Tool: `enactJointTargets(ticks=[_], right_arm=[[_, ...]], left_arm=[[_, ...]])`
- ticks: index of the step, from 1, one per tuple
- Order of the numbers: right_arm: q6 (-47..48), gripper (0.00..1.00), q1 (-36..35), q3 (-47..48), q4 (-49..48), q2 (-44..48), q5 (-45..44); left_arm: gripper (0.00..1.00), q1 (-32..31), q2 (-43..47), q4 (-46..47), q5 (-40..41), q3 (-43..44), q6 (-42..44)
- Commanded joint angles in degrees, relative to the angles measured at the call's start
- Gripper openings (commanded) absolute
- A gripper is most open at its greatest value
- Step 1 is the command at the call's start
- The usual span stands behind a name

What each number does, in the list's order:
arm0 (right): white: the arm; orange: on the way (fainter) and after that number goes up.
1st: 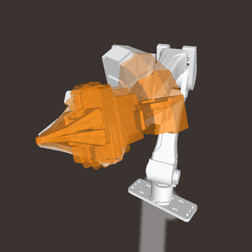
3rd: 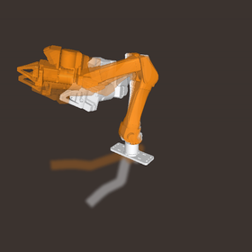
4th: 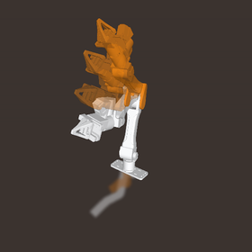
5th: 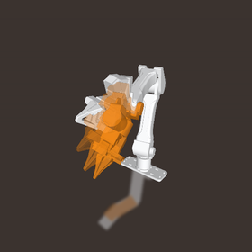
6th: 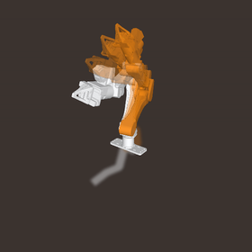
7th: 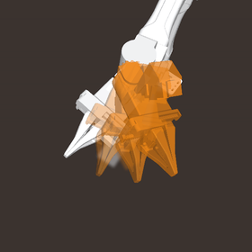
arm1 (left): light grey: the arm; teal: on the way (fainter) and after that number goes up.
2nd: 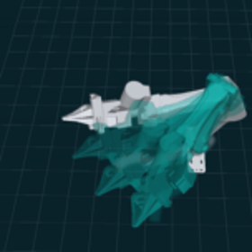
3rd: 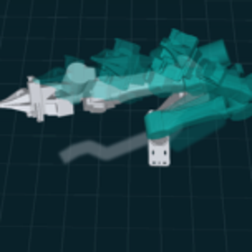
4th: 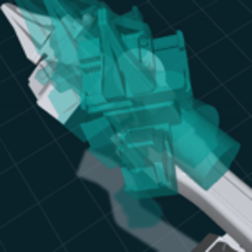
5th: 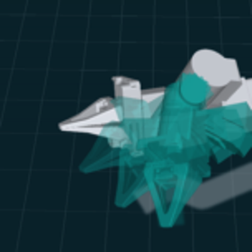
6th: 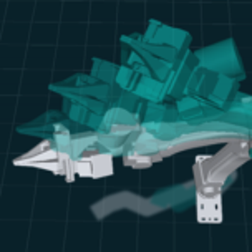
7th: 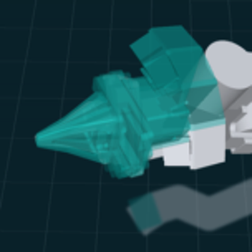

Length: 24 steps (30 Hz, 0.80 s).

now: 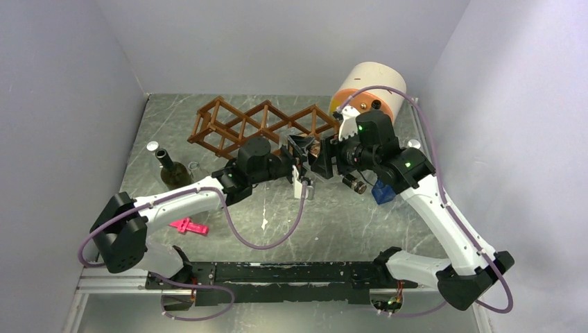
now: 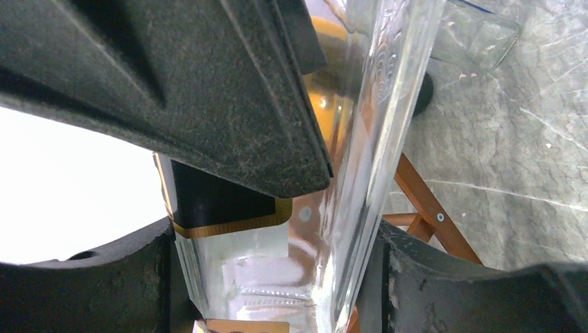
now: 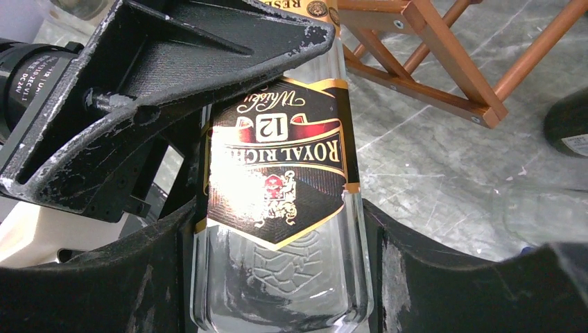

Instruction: Put the wine bottle on the wine rack

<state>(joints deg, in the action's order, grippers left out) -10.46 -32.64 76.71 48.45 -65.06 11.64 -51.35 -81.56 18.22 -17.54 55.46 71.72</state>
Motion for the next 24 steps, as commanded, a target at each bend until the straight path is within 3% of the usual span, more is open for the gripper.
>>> enactJointTargets(ticks=[1, 2, 3, 4, 9, 19, 24], right_arm=[[-1.89, 0.06, 0.12, -1.12, -1.67, 2.29, -3.64], [-2.23, 0.03, 0.17, -1.12, -2.12, 2.84, -4.74], [-2.46, 0.00, 0.13, -1.08, -2.57, 3.46, -5.84], [-2.64, 0.00, 0.14, -1.04, -3.15, 4.00, -6.84], [-3.21, 0.00, 0.11, -1.17, -5.74, 6.31, -9.02], [-1.02, 0.00, 0.08, -4.57, -6.30, 7.27, -6.79], [0.05, 0.00, 0.12, -8.56, -7.44, 7.28, -1.51]], left_arm=[[0.59, 0.31, 2.90, 19.23, 0.75, 1.48, -5.01], [0.68, 0.37, 3.23, 21.05, 1.28, 0.24, -5.62], [0.88, 0.38, 3.70, 22.81, 2.13, -1.03, -6.23], [0.98, 0.38, 4.21, 24.33, 3.46, -2.02, -7.46], [1.00, 0.38, 7.60, 28.05, 10.83, -6.33, -15.58], [1.00, 0.38, 19.17, 20.06, 20.56, -9.73, -35.82], [0.99, 2.08, 22.68, -1.94, 27.94, 0.20, -51.60]])
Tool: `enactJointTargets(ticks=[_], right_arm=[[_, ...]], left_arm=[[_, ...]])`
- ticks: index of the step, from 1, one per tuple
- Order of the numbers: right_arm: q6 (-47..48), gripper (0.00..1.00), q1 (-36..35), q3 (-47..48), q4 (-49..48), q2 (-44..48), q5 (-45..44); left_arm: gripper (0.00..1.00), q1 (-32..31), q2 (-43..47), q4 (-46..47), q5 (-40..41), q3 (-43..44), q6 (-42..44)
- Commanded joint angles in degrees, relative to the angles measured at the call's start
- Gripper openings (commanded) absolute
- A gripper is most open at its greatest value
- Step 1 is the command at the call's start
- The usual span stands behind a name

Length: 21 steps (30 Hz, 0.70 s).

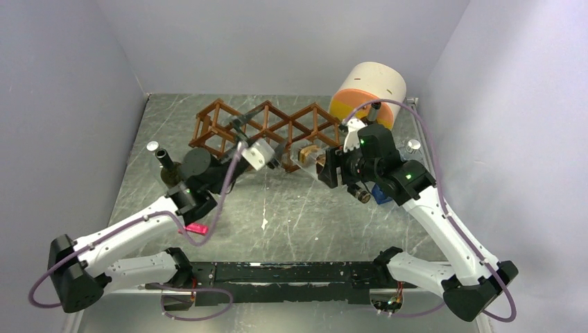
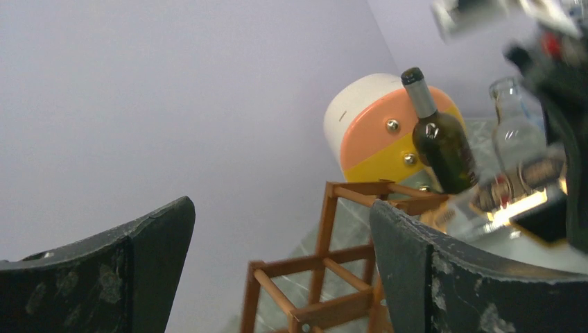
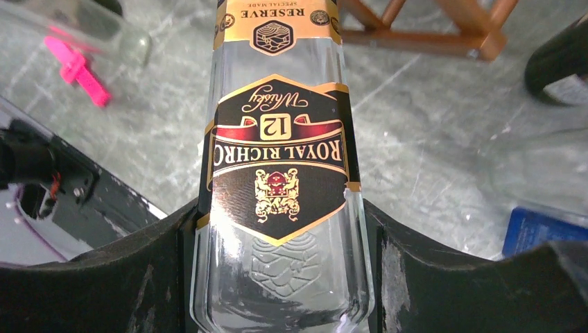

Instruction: Put the wine bottle on the wine rack

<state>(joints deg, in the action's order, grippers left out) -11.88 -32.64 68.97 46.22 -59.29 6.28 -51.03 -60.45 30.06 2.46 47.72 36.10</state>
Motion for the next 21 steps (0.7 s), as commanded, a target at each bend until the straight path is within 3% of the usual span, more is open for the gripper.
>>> enactJointTargets(ticks=[1, 6, 12, 21], right_arm=[[1.62, 0.00, 0.12, -1.86, -5.77, 1.54, 4.66], [1.21, 0.00, 0.08, -4.99, -8.23, 0.84, 6.81], [-0.63, 0.00, -0.10, -8.07, -12.17, -1.22, 5.77], [-4.48, 0.00, -0.32, -9.48, -19.30, -5.58, -3.23]], left_arm=[[1.00, 2.58, 1.52, -18.13, 8.41, 10.58, -19.24], [1.00, 3.80, 0.25, -33.96, 6.67, 19.68, -31.07], [1.00, 3.83, 0.97, -42.53, 3.97, 23.18, -41.90], [1.00, 3.78, 2.79, -53.21, -1.23, 23.53, -44.11]])
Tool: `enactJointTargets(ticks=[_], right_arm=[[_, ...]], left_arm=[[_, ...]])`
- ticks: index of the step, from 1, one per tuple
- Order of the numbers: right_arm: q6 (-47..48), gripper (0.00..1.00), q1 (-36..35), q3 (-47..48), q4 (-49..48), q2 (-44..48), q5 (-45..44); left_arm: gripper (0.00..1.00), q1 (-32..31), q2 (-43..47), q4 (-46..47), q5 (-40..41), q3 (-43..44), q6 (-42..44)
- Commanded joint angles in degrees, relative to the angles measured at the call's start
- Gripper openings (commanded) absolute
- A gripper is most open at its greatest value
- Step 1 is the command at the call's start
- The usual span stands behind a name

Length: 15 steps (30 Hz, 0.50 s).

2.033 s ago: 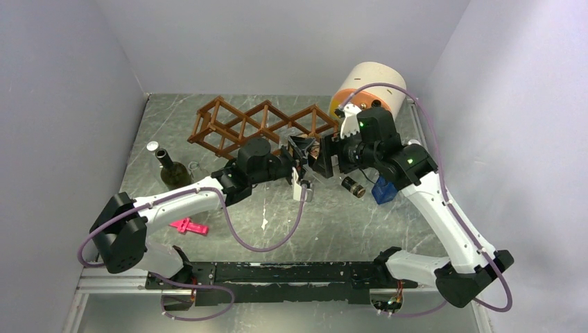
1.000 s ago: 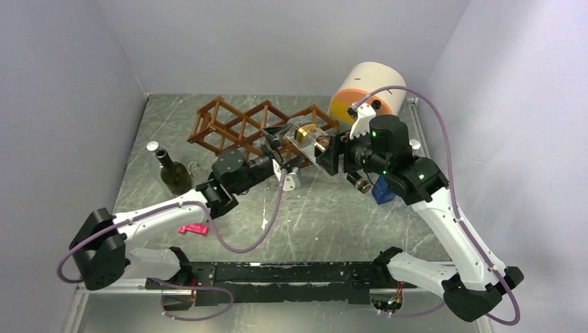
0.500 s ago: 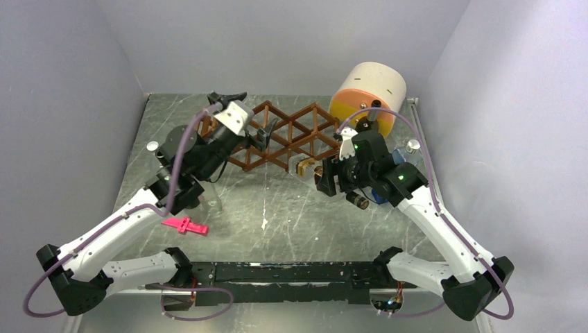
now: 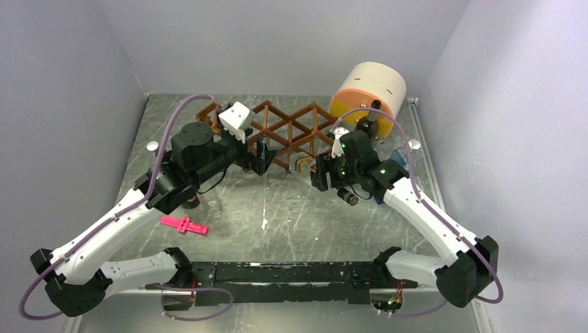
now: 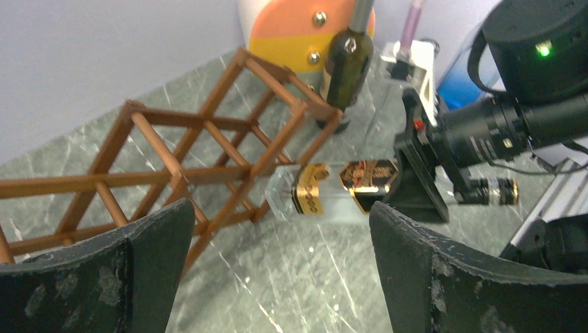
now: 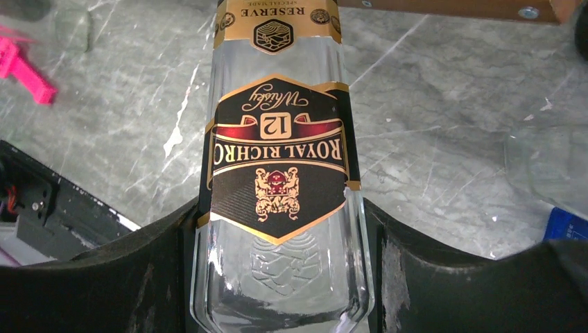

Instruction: Put the wine bottle on the wine rack

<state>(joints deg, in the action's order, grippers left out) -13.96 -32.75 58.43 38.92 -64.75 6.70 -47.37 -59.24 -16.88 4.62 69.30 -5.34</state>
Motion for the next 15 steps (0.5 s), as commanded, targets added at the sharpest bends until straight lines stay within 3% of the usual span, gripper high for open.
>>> enactJointTargets(ticks=[1, 15], right_arm=[[-2.68, 0.00, -0.25, 1.14, -12.71, -0.74, -4.08], [-5.95, 0.00, -0.34, -0.65, -26.36, -5.98, -9.25]], left_arm=[[1.00, 0.13, 1.96, -6.00, -3.25, 1.31, -2.63], [1.00, 0.18, 2.01, -1.90, -4.22, -4.13, -4.12]])
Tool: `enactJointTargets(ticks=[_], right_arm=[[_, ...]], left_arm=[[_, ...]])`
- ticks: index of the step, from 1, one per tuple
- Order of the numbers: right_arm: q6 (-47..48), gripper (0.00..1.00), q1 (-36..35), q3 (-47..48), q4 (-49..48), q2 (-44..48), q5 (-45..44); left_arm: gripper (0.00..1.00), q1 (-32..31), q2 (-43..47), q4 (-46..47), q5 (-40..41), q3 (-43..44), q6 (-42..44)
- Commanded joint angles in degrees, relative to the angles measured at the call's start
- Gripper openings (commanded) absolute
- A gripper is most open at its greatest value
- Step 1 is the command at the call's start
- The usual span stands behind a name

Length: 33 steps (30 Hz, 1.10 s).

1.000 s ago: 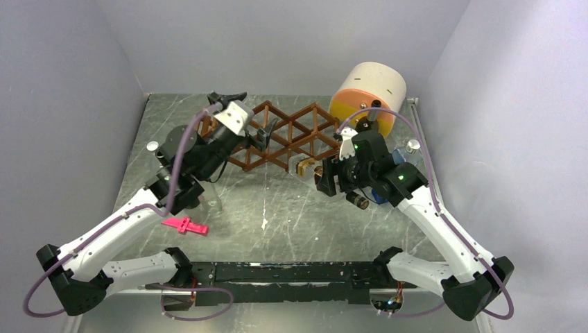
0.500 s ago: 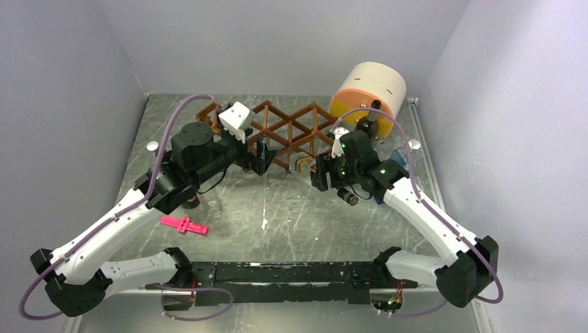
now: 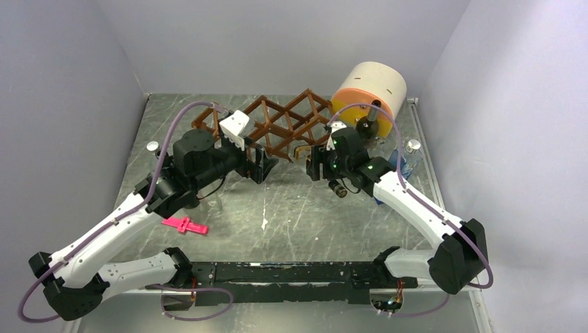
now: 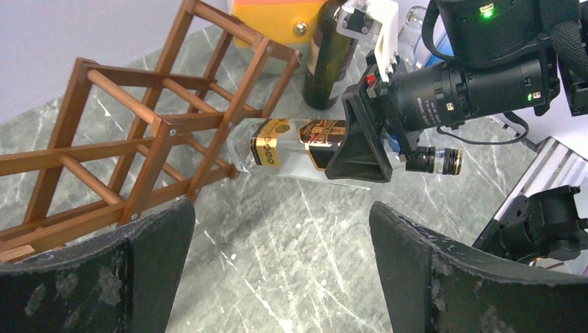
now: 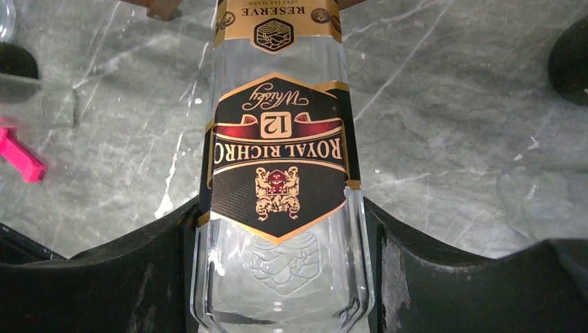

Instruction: Put the wine bottle on the wine rack

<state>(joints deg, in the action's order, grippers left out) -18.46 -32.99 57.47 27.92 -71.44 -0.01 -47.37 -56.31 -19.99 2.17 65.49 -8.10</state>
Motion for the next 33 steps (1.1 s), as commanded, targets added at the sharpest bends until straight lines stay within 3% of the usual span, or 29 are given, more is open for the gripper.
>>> enactJointTargets(ticks=[1, 12, 27, 33], right_arm=[[-1.71, 0.00, -0.06, -1.52, -16.33, 0.52, -2.66], [-7.71, 0.00, -0.10, -13.85, -35.52, 1.54, 0.55], [-12.41, 0.00, -0.31, -18.53, -47.33, -0.46, -0.91], [-15.16, 0.00, -0.27, -21.22, -56.70, -3.10, -1.99]], left_arm=[[1.00, 0.18, -0.97, 1.17, -1.42, -0.30, -1.53], [1.00, 0.18, -3.10, 0.57, 0.24, 2.27, -2.17], [1.00, 0.18, -5.47, -1.08, -0.95, 5.64, -3.75], [1.00, 0.18, -5.27, -1.34, -1.37, 5.76, -3.94]])
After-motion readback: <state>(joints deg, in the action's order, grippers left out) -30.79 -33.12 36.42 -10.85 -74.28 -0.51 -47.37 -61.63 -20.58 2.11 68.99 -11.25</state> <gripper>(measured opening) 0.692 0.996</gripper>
